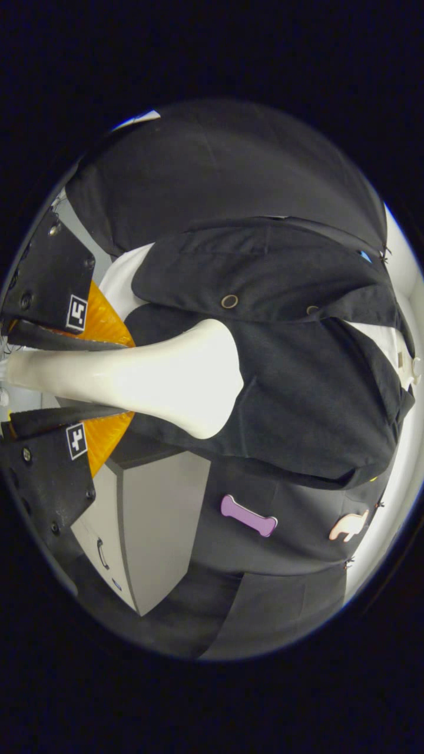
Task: Iron the clothes twice with a garment steamer, once on the left side and once on the right side.
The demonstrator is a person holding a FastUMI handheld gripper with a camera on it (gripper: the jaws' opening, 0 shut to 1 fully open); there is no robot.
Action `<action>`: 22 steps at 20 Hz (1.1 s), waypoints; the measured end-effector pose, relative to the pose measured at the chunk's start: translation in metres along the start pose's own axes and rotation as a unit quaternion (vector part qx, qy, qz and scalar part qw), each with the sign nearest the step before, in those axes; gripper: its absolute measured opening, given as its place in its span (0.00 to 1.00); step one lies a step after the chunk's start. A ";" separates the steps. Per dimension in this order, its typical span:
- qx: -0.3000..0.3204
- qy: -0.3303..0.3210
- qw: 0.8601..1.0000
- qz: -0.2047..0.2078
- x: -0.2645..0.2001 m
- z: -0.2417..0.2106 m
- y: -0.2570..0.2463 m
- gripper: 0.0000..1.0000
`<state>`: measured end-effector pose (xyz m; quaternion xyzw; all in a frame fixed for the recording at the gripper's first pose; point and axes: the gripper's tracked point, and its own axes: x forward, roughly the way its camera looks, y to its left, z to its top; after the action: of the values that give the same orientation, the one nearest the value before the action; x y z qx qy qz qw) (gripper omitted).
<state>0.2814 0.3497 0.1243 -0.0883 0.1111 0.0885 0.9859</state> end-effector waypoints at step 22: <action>0.003 0.057 0.998 0.023 -0.002 -0.044 0.003 0.43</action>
<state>0.2701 0.3437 0.0817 -0.0881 0.1695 0.1054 0.9759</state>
